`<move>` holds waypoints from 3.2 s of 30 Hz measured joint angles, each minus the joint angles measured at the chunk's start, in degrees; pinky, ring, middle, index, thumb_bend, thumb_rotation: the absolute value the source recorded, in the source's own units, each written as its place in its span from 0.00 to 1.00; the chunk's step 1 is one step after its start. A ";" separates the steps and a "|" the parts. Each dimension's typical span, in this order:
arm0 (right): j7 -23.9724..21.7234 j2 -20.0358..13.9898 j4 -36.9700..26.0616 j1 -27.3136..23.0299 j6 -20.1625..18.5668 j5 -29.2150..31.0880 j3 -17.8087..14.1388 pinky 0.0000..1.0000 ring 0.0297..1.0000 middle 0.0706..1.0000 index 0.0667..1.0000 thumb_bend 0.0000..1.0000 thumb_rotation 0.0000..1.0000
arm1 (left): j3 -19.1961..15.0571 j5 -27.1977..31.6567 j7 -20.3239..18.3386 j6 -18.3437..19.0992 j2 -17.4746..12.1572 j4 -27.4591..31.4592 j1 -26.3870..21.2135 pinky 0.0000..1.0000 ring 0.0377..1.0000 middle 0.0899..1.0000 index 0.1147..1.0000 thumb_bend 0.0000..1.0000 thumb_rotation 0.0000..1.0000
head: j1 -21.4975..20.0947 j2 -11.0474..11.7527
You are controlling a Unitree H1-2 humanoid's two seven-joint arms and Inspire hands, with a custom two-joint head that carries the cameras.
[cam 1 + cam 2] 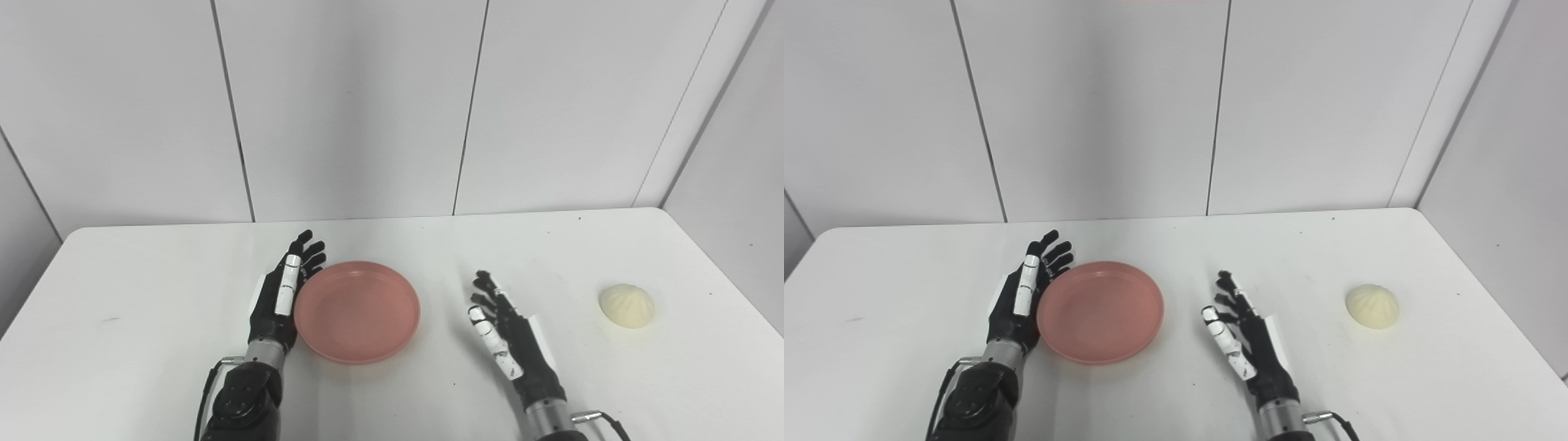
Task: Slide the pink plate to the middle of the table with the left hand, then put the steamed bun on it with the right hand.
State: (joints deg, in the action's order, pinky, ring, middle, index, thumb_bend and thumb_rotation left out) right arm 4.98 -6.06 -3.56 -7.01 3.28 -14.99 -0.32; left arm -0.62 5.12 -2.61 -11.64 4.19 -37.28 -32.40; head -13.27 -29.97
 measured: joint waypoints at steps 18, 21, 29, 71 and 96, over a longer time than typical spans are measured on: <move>-5.65 -14.21 -11.66 -7.67 -14.04 -13.61 -5.40 0.71 0.79 0.84 0.87 0.98 0.91 | 0.03 -0.07 -1.49 1.31 -0.73 1.59 0.78 0.87 0.86 0.85 0.88 0.64 0.94 | -0.79 0.97; -9.88 -16.87 -14.55 -8.77 -19.83 -17.64 -4.37 0.65 0.77 0.83 0.86 0.97 0.82 | 0.02 -0.07 -1.69 1.58 -0.99 1.70 0.77 0.87 0.87 0.86 0.88 0.64 0.95 | -0.97 0.88; -23.89 -27.99 -13.76 -11.88 -28.85 -30.70 -0.58 0.58 0.81 0.86 0.81 1.00 0.63 | -0.04 -0.07 -2.22 1.98 -1.44 2.10 0.92 0.85 0.86 0.86 0.89 0.63 0.94 | -0.97 1.14; -38.54 -32.36 5.00 -14.24 -29.98 -44.09 1.79 0.70 0.86 0.89 0.81 1.00 0.69 | -0.11 0.16 -3.09 2.98 -1.44 1.97 0.78 0.84 0.86 0.87 0.87 0.65 0.93 | -0.35 1.14; -36.14 -30.67 4.92 -14.07 -29.98 -44.42 0.58 0.19 0.23 0.43 0.59 0.58 0.01 | -0.44 0.84 -3.82 3.41 -1.43 1.21 0.17 0.78 0.80 0.85 0.83 0.67 0.91 | -0.61 0.88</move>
State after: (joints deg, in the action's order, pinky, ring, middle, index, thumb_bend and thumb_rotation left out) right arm -31.16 -36.73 1.36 -21.09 -26.70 -59.41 0.26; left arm -1.06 5.97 -6.43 -8.23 2.76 -36.07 -32.23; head -13.89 -29.09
